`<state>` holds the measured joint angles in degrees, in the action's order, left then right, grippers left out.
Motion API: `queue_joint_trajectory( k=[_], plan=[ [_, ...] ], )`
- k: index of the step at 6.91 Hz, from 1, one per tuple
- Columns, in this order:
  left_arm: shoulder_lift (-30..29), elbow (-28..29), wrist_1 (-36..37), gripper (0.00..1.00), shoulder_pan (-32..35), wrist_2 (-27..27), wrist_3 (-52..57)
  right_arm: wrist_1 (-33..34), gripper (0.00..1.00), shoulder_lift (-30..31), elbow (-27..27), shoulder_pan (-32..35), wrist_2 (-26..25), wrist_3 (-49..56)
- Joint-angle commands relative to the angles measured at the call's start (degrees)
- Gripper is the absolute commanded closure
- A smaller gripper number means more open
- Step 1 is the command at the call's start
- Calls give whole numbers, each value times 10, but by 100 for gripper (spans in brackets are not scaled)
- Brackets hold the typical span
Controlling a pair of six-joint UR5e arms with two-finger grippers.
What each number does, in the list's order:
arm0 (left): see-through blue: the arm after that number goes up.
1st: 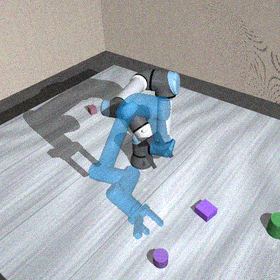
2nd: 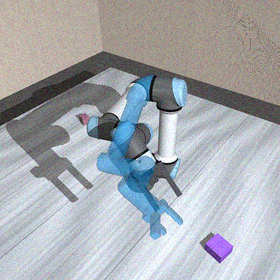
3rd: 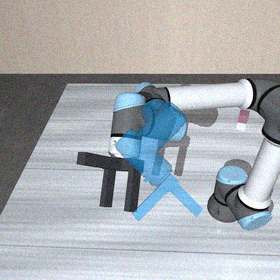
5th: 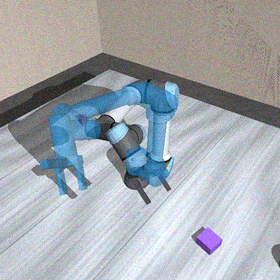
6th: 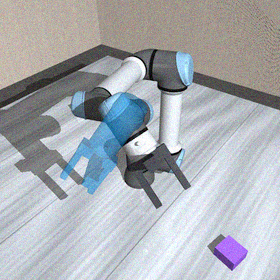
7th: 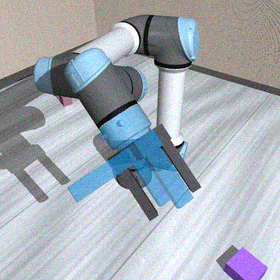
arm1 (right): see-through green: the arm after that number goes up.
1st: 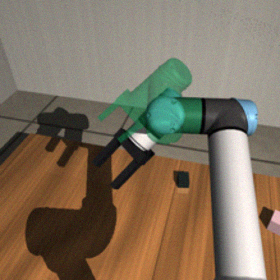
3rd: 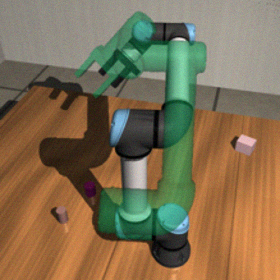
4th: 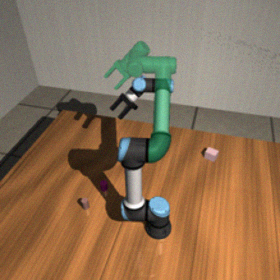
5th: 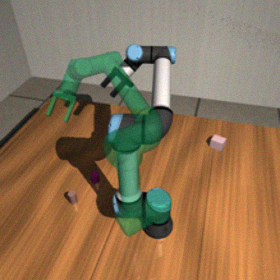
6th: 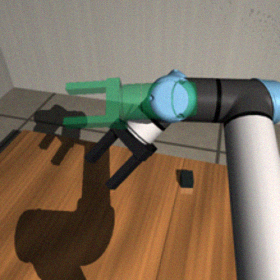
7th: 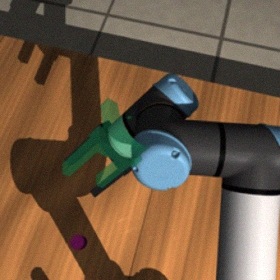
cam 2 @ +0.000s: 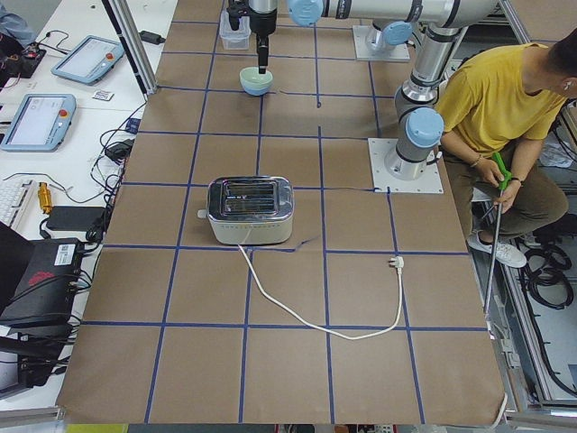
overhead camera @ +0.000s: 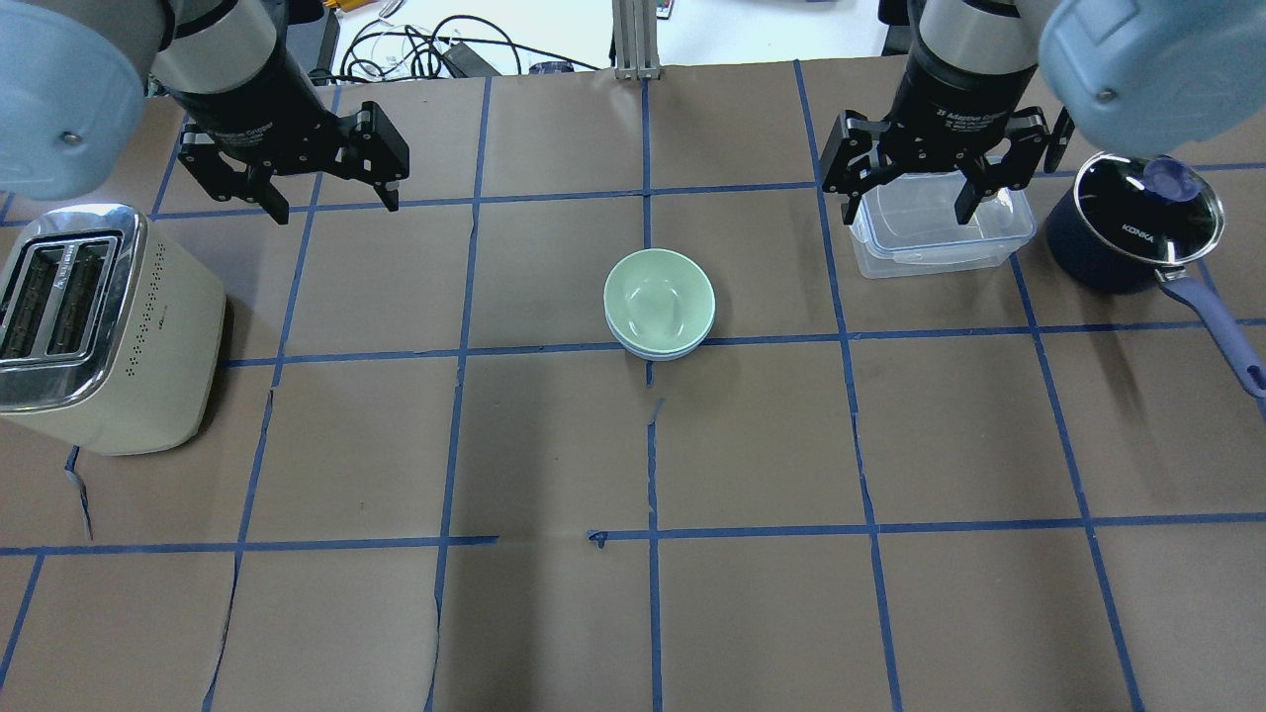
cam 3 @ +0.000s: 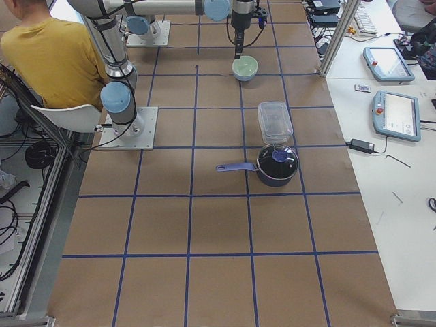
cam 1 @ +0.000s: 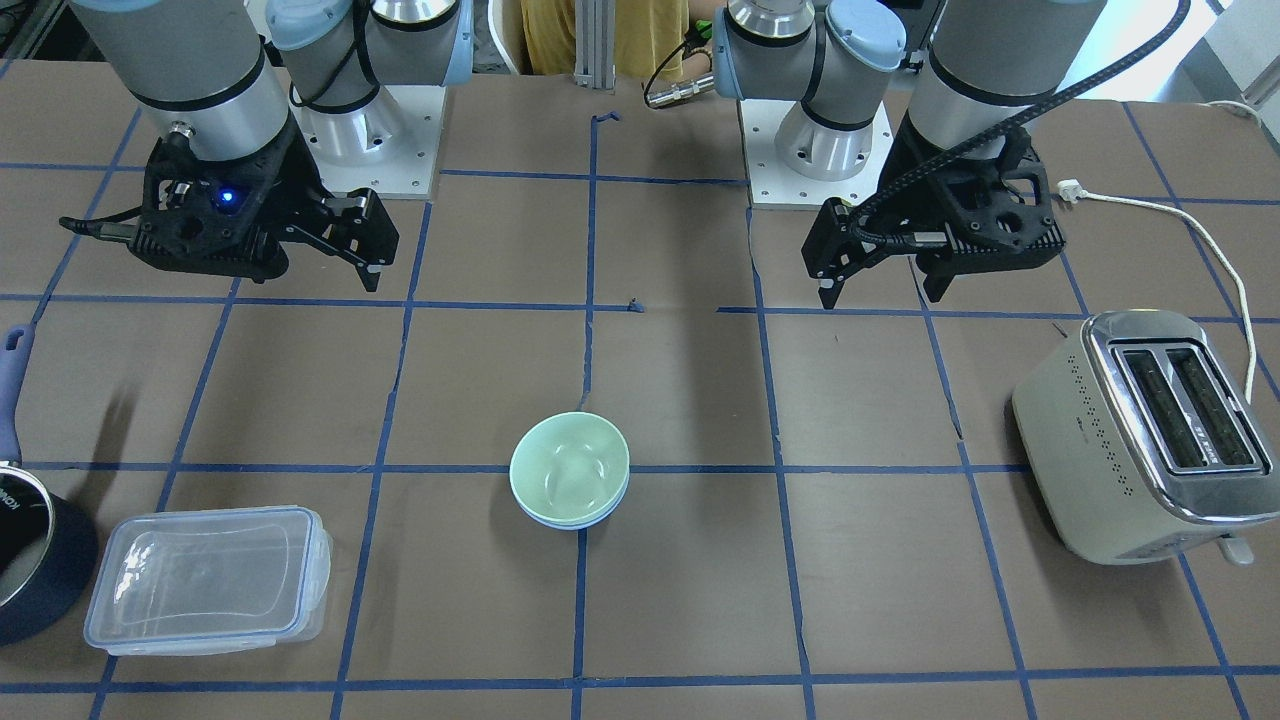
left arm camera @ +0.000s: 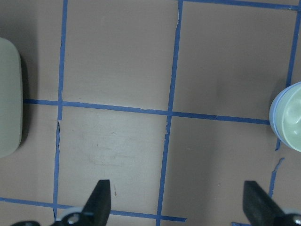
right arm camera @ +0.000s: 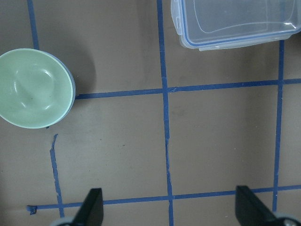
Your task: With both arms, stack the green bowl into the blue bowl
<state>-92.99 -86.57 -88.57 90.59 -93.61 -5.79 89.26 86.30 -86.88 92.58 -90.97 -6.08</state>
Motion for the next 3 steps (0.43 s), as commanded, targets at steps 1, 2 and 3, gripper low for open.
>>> queue_joint_trajectory(
  k=[1, 2, 3],
  plan=[
    [0, 0, 1, 0, 1, 0, 0, 1, 0, 2, 0, 1, 4, -1],
    [0, 0, 1, 0, 1, 0, 0, 0, 0, 2, 0, 0, 3, -1],
    [0, 0, 1, 0, 2, 0, 0, -2, 0, 4, 0, 0, 4, -1]
  ],
)
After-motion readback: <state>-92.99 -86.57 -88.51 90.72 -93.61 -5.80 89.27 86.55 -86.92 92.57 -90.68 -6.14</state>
